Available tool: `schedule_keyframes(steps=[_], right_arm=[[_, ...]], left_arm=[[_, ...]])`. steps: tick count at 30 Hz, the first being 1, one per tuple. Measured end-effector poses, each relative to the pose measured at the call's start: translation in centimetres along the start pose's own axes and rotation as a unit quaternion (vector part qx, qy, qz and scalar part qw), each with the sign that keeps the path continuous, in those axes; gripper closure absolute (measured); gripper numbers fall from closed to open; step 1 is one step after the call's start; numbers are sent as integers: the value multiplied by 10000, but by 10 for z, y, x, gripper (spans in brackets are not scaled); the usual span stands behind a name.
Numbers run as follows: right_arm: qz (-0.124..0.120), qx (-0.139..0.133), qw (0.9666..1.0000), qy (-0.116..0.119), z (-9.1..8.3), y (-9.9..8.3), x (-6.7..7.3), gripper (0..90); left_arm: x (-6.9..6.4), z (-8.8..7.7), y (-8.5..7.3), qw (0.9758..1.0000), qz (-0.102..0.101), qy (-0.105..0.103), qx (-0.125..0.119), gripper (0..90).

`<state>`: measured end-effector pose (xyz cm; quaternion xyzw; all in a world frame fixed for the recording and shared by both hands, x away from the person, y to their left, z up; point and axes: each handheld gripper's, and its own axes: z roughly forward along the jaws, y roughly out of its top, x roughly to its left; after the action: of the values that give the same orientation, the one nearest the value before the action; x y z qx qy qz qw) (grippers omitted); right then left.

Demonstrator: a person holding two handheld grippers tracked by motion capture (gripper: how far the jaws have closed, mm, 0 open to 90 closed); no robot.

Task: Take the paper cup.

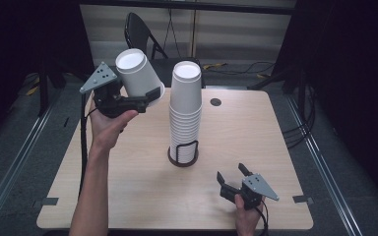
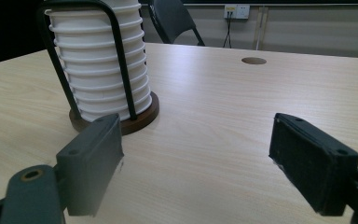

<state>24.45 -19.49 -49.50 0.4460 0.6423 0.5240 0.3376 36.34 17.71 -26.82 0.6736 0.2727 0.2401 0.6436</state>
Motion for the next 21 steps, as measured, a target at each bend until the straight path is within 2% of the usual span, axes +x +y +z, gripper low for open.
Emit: schedule_keyframes(steps=[8, 11, 15, 19, 21], right_arm=[[14, -11, 10000, -2, 0, 0, 0, 166], [8, -14, 10000, -8, 0, 0, 0, 166], [8, -22, 10000, -14, 0, 0, 0, 166], [8, -27, 10000, -21, 0, 0, 0, 166], [11, -43, 10000, -25, 0, 0, 0, 166]], left_arm=[[1, -3, -18, 9998, -1, 27, 193, 140], [0, -4, -26, 9997, -64, -7, 238, 140], [-4, -2, -44, 9993, -179, 41, 317, 139], [-7, -1, -56, 9990, -195, 27, 406, 139], [-8, -1, -64, 9987, -278, -64, 430, 139]])
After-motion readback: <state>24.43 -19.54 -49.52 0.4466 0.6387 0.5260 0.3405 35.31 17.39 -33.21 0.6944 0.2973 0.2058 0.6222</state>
